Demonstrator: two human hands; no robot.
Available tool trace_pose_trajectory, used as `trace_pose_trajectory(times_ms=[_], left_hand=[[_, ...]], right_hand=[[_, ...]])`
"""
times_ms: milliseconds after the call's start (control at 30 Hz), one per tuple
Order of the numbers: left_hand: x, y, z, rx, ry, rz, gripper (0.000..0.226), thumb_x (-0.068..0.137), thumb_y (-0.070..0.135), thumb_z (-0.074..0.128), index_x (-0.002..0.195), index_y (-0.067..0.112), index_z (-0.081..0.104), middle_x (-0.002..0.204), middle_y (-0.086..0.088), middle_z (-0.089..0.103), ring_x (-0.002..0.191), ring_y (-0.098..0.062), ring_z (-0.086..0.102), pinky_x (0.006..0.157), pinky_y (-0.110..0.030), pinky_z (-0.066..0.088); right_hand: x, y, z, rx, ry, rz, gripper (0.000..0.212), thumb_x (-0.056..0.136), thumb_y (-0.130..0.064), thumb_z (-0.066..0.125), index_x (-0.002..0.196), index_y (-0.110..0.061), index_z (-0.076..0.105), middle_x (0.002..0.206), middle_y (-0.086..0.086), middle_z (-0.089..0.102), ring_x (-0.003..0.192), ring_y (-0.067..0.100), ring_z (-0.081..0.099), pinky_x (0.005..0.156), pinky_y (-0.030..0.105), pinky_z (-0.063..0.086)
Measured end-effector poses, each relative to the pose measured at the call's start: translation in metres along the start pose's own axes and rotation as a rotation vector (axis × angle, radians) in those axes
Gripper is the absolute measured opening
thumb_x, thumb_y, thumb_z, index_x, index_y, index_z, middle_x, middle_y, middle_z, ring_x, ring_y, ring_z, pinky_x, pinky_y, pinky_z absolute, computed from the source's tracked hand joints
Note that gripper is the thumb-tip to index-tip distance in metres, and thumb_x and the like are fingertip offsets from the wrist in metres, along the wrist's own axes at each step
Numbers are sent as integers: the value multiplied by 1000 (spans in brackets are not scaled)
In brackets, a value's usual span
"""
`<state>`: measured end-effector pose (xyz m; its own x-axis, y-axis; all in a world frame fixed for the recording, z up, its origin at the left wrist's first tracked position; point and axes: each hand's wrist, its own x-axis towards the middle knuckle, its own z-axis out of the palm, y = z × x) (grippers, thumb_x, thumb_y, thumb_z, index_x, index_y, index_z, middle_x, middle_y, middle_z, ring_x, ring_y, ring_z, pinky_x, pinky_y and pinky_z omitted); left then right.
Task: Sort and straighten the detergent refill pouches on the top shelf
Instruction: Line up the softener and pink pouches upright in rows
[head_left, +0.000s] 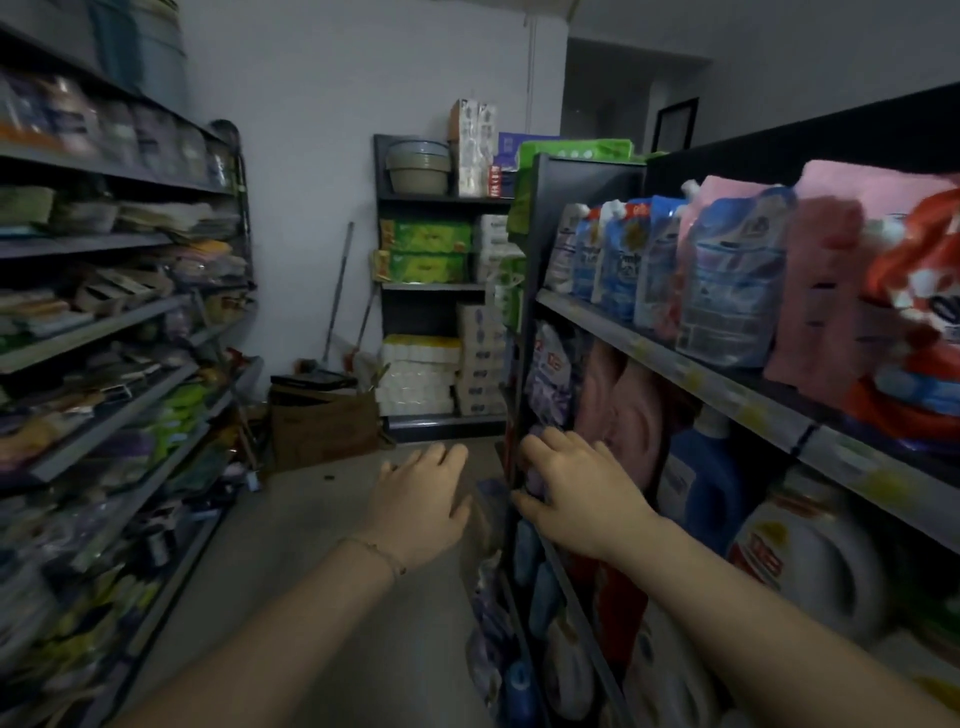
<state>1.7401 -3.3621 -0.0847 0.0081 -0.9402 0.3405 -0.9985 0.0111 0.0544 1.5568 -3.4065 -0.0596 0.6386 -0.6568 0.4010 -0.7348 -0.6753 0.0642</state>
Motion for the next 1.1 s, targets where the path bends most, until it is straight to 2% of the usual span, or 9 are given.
trace_pose_trajectory(times_ms=[133, 300, 600, 833, 1100], left_hand=[[46, -26, 11, 22, -15, -52, 33, 97, 39, 44, 126, 26, 39, 126, 5, 46, 117, -16, 45, 94, -39, 38], [93, -74, 24, 92, -21, -84, 31, 97, 41, 42, 124, 27, 40, 123, 5, 47, 113, -16, 46, 89, -37, 35], [213, -171, 47, 122, -5, -25, 28, 97, 41, 41, 122, 28, 38, 118, 5, 47, 110, -17, 46, 89, -38, 36], [343, -241, 71, 83, 4, 132, 30, 97, 40, 41, 124, 30, 38, 120, 7, 47, 114, -14, 46, 98, -41, 37], [476, -253, 116, 18, 27, 306, 29, 95, 41, 43, 121, 28, 39, 115, 6, 47, 111, -17, 47, 93, -40, 39]], right_hand=[[56, 27, 29, 39, 8, -31, 36, 91, -48, 51, 115, -22, 44, 112, -3, 45, 110, 22, 45, 84, 37, 34], [125, 50, 58, 75, -1, -33, 39, 91, -49, 50, 120, -23, 44, 115, -3, 45, 111, 21, 45, 85, 35, 35], [267, 68, 109, 44, 35, -40, 36, 90, -48, 51, 115, -22, 47, 112, -1, 47, 109, 22, 47, 85, 37, 38], [387, 96, 146, -19, 84, 51, 33, 91, -49, 50, 111, -23, 46, 109, -2, 47, 106, 23, 47, 80, 35, 36], [458, 168, 166, -102, 48, 222, 30, 93, -49, 48, 110, -24, 44, 109, -2, 47, 106, 22, 46, 81, 35, 35]])
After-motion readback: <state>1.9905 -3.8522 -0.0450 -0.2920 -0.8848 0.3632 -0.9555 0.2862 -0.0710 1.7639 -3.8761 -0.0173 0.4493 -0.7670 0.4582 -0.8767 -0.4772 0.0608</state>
